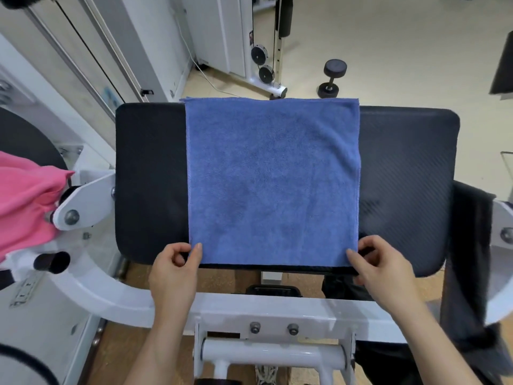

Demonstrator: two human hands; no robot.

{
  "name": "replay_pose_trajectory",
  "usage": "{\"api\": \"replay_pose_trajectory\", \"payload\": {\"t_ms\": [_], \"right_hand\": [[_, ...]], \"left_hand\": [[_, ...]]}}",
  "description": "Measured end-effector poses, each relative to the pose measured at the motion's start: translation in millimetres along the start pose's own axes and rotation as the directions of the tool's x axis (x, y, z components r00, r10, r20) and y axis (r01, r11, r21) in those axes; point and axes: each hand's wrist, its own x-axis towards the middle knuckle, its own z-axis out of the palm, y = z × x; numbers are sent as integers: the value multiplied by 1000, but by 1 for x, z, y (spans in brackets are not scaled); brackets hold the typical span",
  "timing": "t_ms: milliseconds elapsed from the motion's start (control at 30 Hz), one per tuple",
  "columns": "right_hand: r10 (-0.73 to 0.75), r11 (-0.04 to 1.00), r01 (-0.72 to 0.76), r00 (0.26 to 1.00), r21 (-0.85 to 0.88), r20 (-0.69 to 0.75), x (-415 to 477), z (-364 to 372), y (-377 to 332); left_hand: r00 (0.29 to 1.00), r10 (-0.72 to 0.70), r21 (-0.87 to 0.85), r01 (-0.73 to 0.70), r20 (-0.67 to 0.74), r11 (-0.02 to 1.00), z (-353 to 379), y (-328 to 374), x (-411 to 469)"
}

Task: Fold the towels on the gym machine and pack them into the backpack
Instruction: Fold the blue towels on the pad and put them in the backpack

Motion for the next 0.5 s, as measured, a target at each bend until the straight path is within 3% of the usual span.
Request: {"api": "replay_pose_trajectory", "payload": {"t_ms": [100, 200, 333, 500], "right_hand": [[55, 998, -55, 994, 5, 91, 0, -3, 5], [158, 972, -189, 965, 139, 208, -1, -4, 8], [201, 906, -251, 964, 341, 175, -1, -2, 9], [294, 699, -346, 937, 626, 190, -3, 1, 18]], "left_hand": [[992, -87, -50, 92, 94, 995, -2, -4, 1], [966, -164, -182, 201, 199, 963, -6, -5, 0], [962, -199, -326, 252, 187, 911, -10, -5, 0], [962, -233, -472, 272, 140, 839, -9, -11, 3]]}}
